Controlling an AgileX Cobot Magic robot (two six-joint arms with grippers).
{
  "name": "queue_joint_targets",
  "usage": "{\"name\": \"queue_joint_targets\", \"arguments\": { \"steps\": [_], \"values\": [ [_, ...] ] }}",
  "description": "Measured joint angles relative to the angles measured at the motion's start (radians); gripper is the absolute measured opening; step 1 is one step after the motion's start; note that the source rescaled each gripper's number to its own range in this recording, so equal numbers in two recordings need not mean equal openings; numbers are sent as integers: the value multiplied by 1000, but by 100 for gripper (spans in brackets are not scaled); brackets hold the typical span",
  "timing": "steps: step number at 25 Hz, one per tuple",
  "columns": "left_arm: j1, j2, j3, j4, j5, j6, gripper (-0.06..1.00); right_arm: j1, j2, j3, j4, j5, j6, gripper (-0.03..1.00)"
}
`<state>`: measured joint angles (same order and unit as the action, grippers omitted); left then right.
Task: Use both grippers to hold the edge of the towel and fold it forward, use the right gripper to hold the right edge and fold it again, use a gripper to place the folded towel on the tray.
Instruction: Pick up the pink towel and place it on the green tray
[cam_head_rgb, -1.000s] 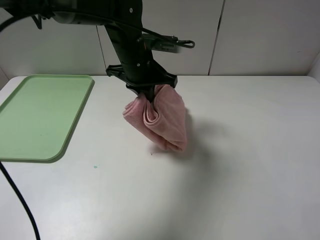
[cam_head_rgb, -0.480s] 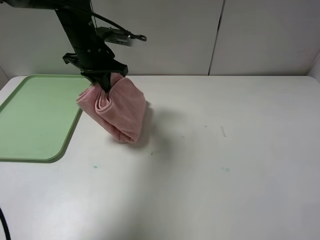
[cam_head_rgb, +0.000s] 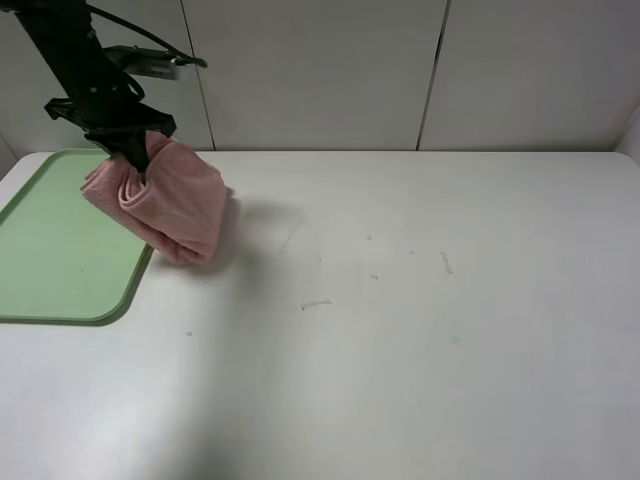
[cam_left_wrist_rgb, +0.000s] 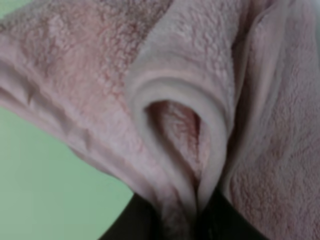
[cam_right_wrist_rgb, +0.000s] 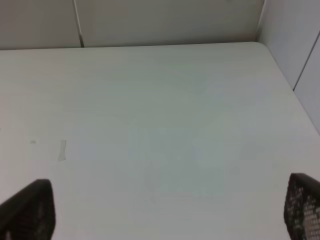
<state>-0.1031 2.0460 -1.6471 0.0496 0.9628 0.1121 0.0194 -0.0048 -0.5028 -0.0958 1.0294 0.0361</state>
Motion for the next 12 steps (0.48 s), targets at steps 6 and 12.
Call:
{"name": "queue_joint_targets", "arguments": {
  "steps": [6,12],
  "values": [
    [108,2,49,0,-50,26,12,0,0,0,0,0,0,100],
    [172,9,113,24,-132,27,12,0,0,0,0,0,0,100]
  ]
}}
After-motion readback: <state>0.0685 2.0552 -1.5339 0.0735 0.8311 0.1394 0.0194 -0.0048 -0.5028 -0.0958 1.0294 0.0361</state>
